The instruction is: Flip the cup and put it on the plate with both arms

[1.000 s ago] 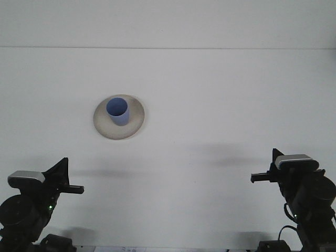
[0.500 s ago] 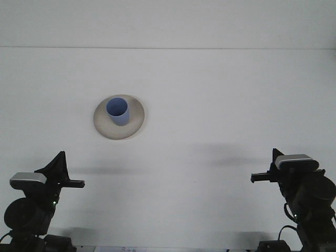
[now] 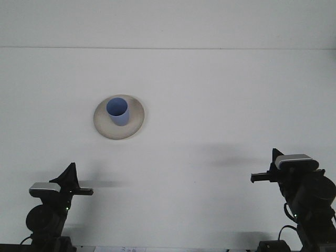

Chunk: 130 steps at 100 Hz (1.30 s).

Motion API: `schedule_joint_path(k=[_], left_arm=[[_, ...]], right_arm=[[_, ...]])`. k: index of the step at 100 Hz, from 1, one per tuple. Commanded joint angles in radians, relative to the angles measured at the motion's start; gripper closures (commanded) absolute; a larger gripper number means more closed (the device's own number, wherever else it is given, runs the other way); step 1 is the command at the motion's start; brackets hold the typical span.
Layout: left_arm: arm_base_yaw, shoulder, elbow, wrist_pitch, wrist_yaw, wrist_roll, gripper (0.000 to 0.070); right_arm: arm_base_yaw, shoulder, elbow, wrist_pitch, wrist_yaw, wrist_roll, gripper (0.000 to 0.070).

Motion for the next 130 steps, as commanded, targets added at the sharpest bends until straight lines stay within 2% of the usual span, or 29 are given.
schedule_joint_path(k=[1, 27, 122, 130], left_arm=[[0.001, -0.003, -0.006, 0.05, 0.002, -0.003, 0.0685], [0.001, -0.003, -0.086, 0.213, 0.022, -0.016, 0.0685], [0.001, -0.003, -0.087, 0.212, 0.024, -0.029, 0.0685], [0.001, -0.003, -0.087, 0.212, 0.024, -0.029, 0.0685]], right_arm=[[0.002, 0.003, 0.011, 0.017, 0.003, 0.006, 0.07], [0.002, 0.003, 0.011, 0.016, 0.003, 0.006, 0.07], [0.002, 0.002, 0.006, 0.027, 0.002, 0.006, 0.07], [0.003, -0.024, -0.028, 0.088, 0.04, 0.001, 0.07]])
